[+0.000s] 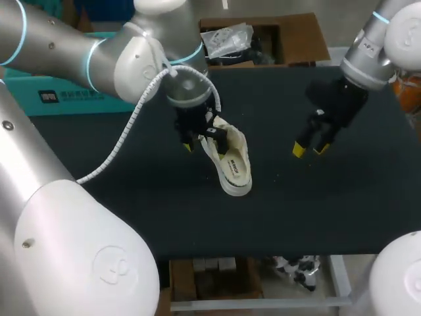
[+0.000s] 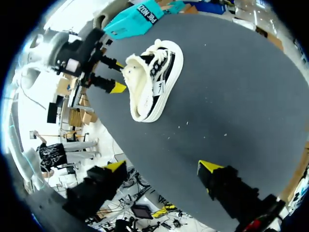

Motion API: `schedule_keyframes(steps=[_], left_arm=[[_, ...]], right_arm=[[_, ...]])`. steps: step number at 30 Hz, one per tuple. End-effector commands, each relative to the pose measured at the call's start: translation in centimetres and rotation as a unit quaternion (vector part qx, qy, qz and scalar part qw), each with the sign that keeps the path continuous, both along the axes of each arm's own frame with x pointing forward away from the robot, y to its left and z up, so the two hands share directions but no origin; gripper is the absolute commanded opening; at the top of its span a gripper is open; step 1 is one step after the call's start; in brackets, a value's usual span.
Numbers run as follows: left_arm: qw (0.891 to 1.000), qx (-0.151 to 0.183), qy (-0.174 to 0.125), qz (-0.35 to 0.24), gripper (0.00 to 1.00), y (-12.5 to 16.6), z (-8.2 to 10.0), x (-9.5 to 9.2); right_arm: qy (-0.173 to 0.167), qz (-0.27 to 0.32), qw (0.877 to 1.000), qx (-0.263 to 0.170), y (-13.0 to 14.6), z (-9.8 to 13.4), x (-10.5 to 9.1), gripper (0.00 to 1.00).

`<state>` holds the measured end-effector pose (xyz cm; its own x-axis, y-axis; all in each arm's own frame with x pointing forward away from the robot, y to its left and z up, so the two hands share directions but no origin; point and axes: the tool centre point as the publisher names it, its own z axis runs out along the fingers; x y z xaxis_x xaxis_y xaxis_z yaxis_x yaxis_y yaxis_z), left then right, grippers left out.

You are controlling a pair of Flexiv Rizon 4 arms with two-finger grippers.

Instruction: Open the shoe tongue, take the insole out of the shoe, put the insole back into the shoe, and pack the shoe into the shoebox

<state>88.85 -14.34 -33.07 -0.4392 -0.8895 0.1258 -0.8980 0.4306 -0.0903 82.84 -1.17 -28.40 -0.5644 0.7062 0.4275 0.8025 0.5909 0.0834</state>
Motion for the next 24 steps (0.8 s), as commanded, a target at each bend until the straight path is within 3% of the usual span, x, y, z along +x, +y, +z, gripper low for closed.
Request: schedule_keyframes(steps=[1, 7, 8, 11, 13, 15, 20, 21, 22, 24], left_arm=[[0.976, 0.05, 0.125, 0.171, 1.0, -0.8, -1.2, 0.8], [0.97, 0.031, 0.077, 0.23, 0.97, -1.5, -1.8, 0.6], [0.963, 0.042, 0.063, 0.259, 0.95, -1.7, -2.0, 0.6], [0.96, 0.034, 0.046, 0.275, 0.72, -2.2, -2.5, 0.7], [0.957, 0.03, 0.035, 0.286, 0.47, -2.5, -2.6, 0.6], [0.955, 0.04, 0.019, 0.294, 0.31, -2.8, -2.5, 0.4], [0.955, 0.047, 0.0, 0.294, 0.29, -3.3, -2.5, 0.3], [0.954, 0.046, -0.002, 0.295, 0.25, -3.3, -2.6, 0.3], [0.954, 0.046, -0.002, 0.295, 0.05, -3.3, -2.6, 0.3], [0.952, 0.048, -0.007, 0.301, 0.0, -3.3, -2.6, 0.3]], right_arm=[[-0.068, 0.121, 0.99, -0.006, -0.8, -0.2, 0.2, 1.0], [-0.09, 0.173, 0.981, -0.011, -2.1, -1.1, 0.2, 1.0], [-0.093, 0.179, 0.979, -0.014, -2.1, -1.2, 0.1, 1.0], [-0.097, 0.189, 0.977, -0.017, -2.6, -1.3, 0.0, 1.0], [-0.096, 0.191, 0.977, -0.019, -2.8, -1.4, -0.1, 1.0], [-0.095, 0.192, 0.976, -0.022, -2.9, -1.5, -0.2, 1.0], [-0.093, 0.193, 0.976, -0.024, -3.5, -1.8, -0.4, 1.0], [-0.093, 0.193, 0.977, -0.024, -3.6, -1.8, -0.4, 1.0], [-0.093, 0.193, 0.977, -0.024, -3.6, -1.9, -0.5, 1.0], [-0.092, 0.192, 0.977, -0.023, -3.8, -1.9, -0.6, 1.0]])
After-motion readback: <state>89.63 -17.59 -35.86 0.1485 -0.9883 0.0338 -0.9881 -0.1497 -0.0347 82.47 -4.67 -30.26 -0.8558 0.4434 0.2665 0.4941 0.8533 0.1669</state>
